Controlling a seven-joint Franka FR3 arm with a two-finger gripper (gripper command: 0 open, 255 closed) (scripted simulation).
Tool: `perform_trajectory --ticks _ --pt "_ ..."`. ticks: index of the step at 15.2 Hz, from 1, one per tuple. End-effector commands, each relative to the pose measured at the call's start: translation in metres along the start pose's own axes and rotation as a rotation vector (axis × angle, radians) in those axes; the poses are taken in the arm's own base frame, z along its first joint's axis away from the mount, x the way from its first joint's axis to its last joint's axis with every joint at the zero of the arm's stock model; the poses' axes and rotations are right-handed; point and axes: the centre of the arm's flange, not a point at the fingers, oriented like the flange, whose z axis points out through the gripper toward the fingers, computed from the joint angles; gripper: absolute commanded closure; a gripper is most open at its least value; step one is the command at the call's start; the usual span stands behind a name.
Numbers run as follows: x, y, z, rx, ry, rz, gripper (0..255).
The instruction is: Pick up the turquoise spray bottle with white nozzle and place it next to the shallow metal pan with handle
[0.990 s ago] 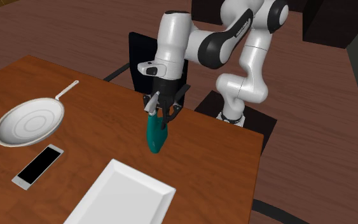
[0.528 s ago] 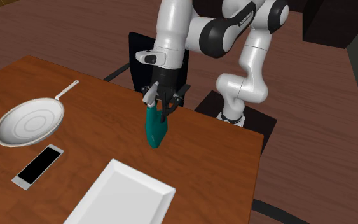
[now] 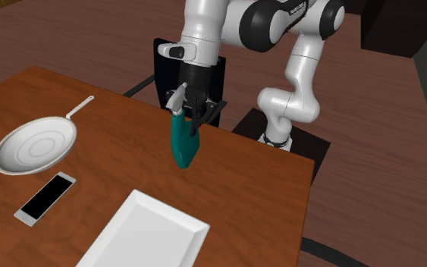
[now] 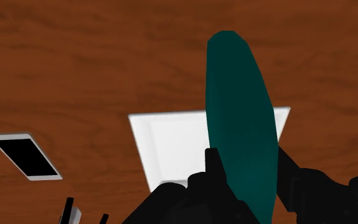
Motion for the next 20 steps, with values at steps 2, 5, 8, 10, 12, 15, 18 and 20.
perform_trajectory --ticks 2,5,8,10,12,15,18,20 --pt "0.008 0.000 -0.015 0.000 0.000 0.000 255" --pt "0.016 0.000 -0.028 0.000 0.000 0.000 255" --pt "0.023 0.000 -0.042 0.000 0.000 0.000 255" --pt "0.029 0.000 -0.051 0.000 0.000 0.000 255" --pt "0.034 -0.001 -0.061 0.000 0.000 0.000 255" --pt "0.042 -0.001 -0.074 0.000 0.000 0.000 255" --pt "0.049 -0.001 -0.088 0.000 0.000 0.000 255" --pt "0.055 -0.001 -0.097 0.000 0.000 0.000 255"
